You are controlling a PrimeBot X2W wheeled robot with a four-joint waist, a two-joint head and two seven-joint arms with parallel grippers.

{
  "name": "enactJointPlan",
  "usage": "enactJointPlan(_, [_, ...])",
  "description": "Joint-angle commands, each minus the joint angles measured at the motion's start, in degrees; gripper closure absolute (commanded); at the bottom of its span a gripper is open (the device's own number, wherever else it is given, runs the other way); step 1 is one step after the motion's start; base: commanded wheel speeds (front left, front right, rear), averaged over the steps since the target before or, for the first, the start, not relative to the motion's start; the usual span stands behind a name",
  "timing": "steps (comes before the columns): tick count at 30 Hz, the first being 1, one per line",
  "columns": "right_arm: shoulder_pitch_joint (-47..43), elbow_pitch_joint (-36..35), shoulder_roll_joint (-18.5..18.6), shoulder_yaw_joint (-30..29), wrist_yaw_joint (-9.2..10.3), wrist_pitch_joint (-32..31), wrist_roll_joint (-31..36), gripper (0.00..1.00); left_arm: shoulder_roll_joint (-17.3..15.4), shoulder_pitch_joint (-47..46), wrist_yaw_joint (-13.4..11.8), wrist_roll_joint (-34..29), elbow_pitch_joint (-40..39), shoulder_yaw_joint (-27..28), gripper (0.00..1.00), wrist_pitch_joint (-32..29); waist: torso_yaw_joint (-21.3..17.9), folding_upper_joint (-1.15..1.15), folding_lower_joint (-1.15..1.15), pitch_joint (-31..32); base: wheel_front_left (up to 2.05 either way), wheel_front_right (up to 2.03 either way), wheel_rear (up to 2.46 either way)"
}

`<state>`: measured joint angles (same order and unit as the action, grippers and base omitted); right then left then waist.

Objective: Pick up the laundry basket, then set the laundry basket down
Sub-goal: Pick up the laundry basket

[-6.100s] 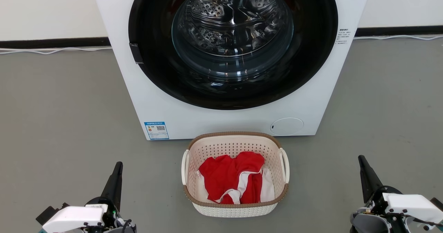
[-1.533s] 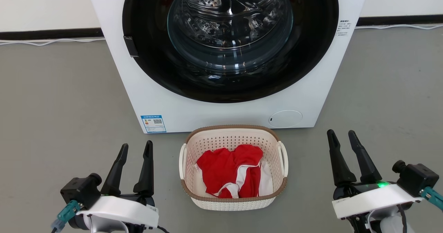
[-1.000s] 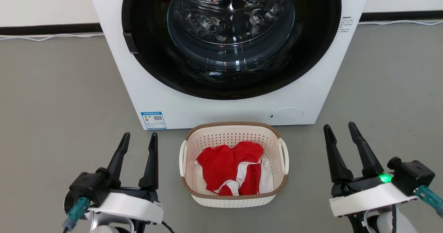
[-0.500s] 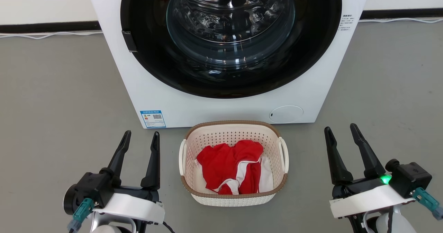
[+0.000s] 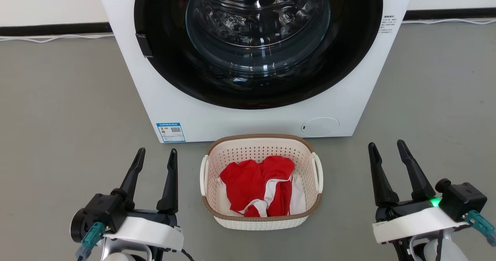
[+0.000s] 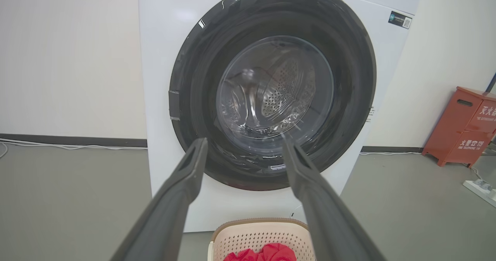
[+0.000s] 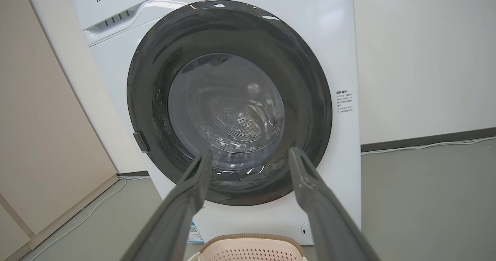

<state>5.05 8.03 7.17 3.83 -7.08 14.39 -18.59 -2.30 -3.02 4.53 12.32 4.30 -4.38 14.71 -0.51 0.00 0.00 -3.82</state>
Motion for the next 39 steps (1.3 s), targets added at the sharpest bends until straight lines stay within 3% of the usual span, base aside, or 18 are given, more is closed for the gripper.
enactJointPlan(1, [2.1, -1.2, 0.3, 1.1, -0.41, 0.6, 0.7, 0.0, -0.6, -3.0, -0.4, 0.0, -1.2, 1.8, 0.0, 0.3, 0.0, 0.0, 0.0, -0.2, 0.0, 0.0, 0.0])
enactJointPlan(21, [6.2, -0.1, 1.1, -0.7, -0.41, 0.6, -0.7, 0.0, -0.6, -8.7, -0.2, -0.1, 2.5, 0.8, 0.0, 0.3, -1.1, 0.0, 0.0, -11.3, 0.0, 0.0, 0.0])
enactJointPlan(39, [15.3, 7.6, 3.5, -0.3, -0.41, 0.6, -2.1, 0.0, -0.6, -18.3, 0.2, 0.5, 12.6, 2.1, 0.0, 0.3, -0.4, 0.0, 0.0, -22.1, 0.0, 0.0, 0.0])
